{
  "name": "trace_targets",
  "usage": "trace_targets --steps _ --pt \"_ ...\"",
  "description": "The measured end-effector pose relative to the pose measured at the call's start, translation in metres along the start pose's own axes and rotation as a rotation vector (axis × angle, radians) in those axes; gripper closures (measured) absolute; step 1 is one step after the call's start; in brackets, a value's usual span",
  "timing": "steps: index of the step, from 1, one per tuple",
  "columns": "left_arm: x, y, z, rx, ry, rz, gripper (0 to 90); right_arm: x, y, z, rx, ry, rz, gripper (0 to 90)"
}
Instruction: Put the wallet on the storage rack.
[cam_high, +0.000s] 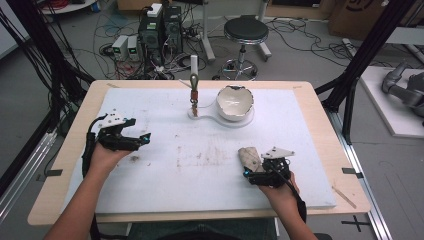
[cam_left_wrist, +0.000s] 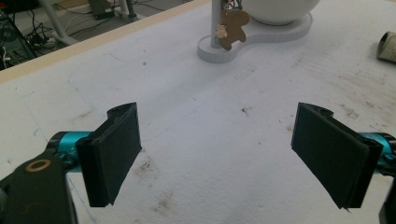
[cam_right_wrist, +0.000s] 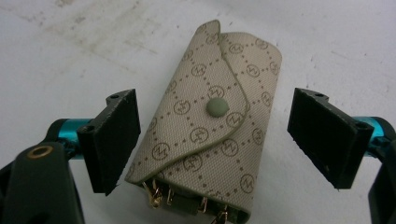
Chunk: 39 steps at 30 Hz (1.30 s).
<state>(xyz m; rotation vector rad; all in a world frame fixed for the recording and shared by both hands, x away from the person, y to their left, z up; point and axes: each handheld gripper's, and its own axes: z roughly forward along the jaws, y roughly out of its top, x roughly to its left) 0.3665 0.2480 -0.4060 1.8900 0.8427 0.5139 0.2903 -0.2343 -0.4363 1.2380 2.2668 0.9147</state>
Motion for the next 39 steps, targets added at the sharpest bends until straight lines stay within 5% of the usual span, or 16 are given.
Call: trace_targets --steps 9,18,24,31,39 --pt "-0.001 0.0 0.002 0.009 -0.001 0.007 15.8 0.006 -0.008 0.011 0.094 0.008 -0.003 16.2" --pt "-0.002 0.0 0.002 0.012 -0.001 0.013 15.8 0.006 -0.008 0.01 0.093 0.002 0.011 17.8" --pt "-0.001 0.0 0.002 0.016 -0.001 0.017 15.8 0.005 -0.008 0.006 0.093 0.005 0.019 31.7" --pt "-0.002 0.0 0.002 0.011 -0.004 0.015 15.8 0.002 -0.006 0.004 0.087 0.016 0.017 35.8" --pt "-0.002 0.0 0.002 -0.001 -0.006 0.016 15.8 0.0 0.001 -0.003 0.018 0.024 -0.013 36.5"
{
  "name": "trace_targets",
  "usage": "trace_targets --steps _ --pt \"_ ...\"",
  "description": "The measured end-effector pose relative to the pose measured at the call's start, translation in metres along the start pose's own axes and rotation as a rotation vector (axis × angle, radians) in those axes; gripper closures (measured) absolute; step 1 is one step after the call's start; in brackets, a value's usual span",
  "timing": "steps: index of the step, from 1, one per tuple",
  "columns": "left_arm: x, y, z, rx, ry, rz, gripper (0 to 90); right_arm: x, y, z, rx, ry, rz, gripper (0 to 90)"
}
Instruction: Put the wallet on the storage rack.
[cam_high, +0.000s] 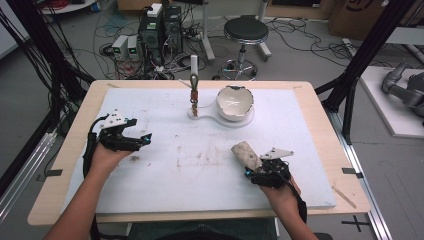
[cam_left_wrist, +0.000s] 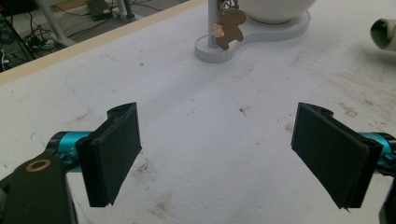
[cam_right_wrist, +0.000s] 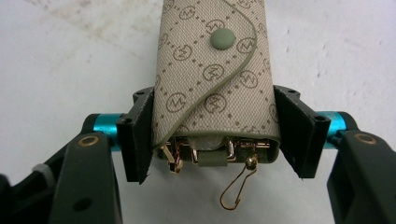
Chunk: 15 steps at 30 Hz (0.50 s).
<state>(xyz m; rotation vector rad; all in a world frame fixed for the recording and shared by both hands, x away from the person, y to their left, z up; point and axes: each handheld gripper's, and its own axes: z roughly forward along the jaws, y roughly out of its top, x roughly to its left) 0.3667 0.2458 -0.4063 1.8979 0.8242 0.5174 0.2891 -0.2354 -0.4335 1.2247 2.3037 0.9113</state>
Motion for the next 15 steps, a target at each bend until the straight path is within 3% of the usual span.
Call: trace_targets --steps 6,15 --pt "0.0 0.0 0.0 -0.001 0.002 0.0 15.8 -0.013 0.007 -0.005 -0.065 0.035 0.002 36.5" --pt "0.002 0.0 -0.002 -0.011 0.006 -0.01 15.8 -0.04 0.028 -0.017 -0.141 0.026 -0.026 36.5"
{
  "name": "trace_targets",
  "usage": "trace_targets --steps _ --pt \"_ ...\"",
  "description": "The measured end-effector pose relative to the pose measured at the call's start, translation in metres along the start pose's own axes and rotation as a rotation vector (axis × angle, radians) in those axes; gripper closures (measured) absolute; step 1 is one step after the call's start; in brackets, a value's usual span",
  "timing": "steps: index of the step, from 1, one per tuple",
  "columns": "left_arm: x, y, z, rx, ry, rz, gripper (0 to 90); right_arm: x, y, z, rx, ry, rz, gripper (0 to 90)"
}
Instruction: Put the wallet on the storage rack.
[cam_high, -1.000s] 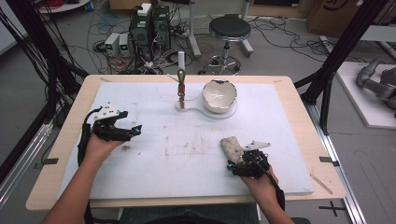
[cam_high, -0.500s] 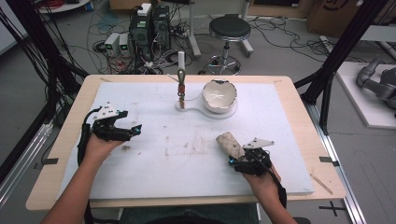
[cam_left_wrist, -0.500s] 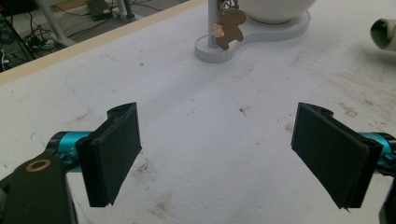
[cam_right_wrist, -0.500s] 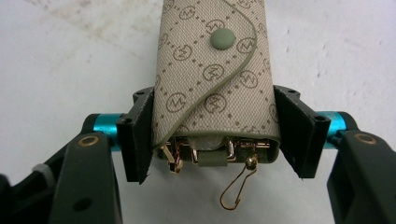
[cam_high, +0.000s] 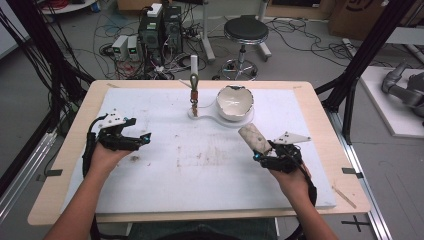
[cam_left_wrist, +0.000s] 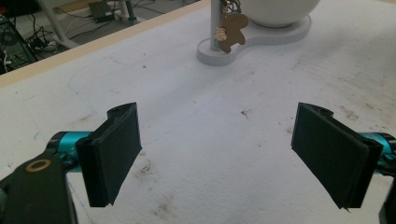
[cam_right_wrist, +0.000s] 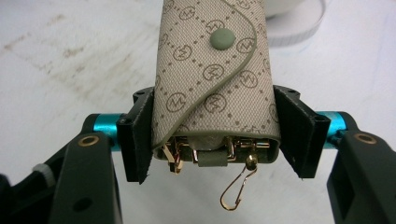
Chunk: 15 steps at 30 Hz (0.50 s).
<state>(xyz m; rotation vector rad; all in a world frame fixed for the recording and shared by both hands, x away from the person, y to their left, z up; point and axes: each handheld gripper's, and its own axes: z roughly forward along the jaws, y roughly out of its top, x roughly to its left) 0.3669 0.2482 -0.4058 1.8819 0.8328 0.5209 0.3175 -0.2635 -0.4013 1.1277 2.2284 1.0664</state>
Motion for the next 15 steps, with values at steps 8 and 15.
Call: trace_targets --steps 8,15 --pt "0.001 0.0 -0.001 0.003 0.008 -0.001 15.8 -0.022 0.032 -0.003 -0.021 -0.012 -0.047 36.5" --pt "0.001 0.0 -0.001 0.003 0.006 -0.001 15.8 -0.028 0.058 0.003 -0.003 -0.018 -0.089 36.5"
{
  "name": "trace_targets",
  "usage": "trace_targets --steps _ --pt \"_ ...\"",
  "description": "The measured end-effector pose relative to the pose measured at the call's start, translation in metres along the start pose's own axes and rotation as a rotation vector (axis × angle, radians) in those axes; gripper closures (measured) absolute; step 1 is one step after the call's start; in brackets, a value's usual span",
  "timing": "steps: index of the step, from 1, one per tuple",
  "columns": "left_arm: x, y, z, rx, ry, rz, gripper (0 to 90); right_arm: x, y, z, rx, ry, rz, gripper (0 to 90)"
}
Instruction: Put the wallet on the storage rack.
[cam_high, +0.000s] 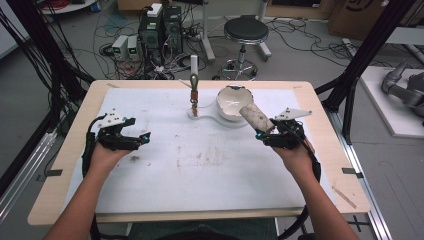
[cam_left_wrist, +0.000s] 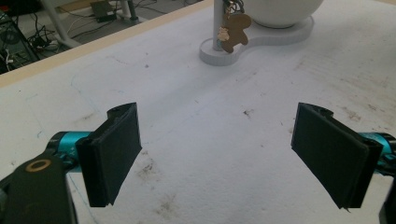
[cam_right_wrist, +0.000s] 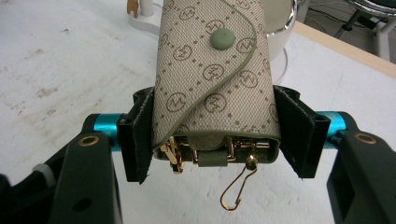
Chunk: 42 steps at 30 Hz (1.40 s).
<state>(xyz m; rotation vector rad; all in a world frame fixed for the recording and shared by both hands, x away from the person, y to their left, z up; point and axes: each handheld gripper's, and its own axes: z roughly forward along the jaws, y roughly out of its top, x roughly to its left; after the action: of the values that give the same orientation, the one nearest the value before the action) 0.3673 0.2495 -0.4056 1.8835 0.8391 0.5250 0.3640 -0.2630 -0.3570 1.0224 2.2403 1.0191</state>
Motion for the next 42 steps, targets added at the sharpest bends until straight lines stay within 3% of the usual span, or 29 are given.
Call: trace_targets --steps 9,16,22,35,42 --pt "0.0 0.0 0.0 -0.001 -0.001 0.001 15.8 -0.007 0.034 0.023 0.059 0.008 -0.059 36.5" --pt "0.0 0.0 0.001 -0.004 -0.003 -0.004 15.8 -0.01 0.051 0.039 0.108 0.013 -0.069 36.5" --pt "0.0 0.0 0.001 -0.002 -0.003 -0.001 15.8 -0.011 0.061 0.053 0.151 0.006 -0.1 36.5" --pt "0.0 0.0 0.001 0.0 -0.002 -0.003 15.8 -0.014 0.071 0.083 0.229 -0.012 -0.111 36.5" --pt "0.0 0.0 0.0 0.005 0.001 0.0 15.8 -0.011 0.083 0.098 0.272 -0.037 -0.14 36.5"
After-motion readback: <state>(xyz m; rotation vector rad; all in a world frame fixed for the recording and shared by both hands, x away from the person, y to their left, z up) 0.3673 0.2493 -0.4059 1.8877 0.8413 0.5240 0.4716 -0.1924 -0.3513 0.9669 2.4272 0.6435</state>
